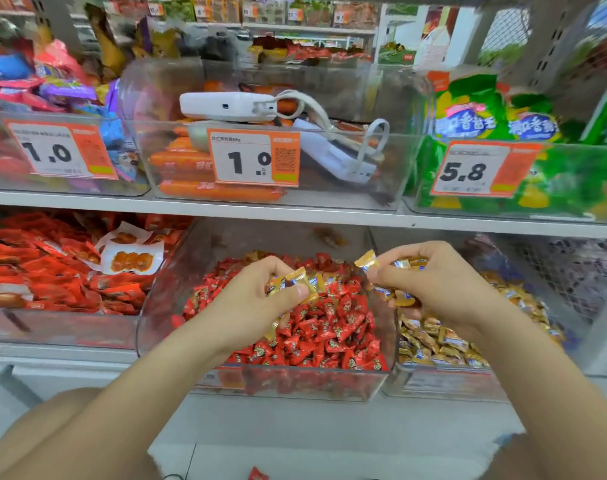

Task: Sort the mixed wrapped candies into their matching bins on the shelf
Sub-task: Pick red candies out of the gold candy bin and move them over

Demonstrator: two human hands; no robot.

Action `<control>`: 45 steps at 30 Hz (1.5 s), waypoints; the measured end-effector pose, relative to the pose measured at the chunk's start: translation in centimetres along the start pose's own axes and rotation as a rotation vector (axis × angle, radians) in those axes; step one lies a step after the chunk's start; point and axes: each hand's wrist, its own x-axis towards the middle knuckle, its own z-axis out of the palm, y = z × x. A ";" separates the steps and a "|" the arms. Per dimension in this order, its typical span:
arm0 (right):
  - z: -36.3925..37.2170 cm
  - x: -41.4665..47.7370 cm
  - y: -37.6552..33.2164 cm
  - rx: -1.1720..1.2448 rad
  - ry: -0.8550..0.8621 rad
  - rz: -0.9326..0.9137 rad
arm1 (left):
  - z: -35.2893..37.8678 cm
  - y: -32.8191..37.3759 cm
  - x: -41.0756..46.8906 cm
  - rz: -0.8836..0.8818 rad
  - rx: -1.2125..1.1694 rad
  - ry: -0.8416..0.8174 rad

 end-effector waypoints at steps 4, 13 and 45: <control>-5.1 1.6 5.7 -0.530 0.481 -0.084 | 4.0 2.2 -0.3 0.082 0.026 -0.006; -10.7 2.1 14.7 -0.894 0.159 -0.198 | 17.0 7.5 4.1 0.385 0.369 0.077; 10.9 6.1 2.5 -0.951 0.002 0.001 | -4.7 -3.2 5.0 -0.501 0.833 0.027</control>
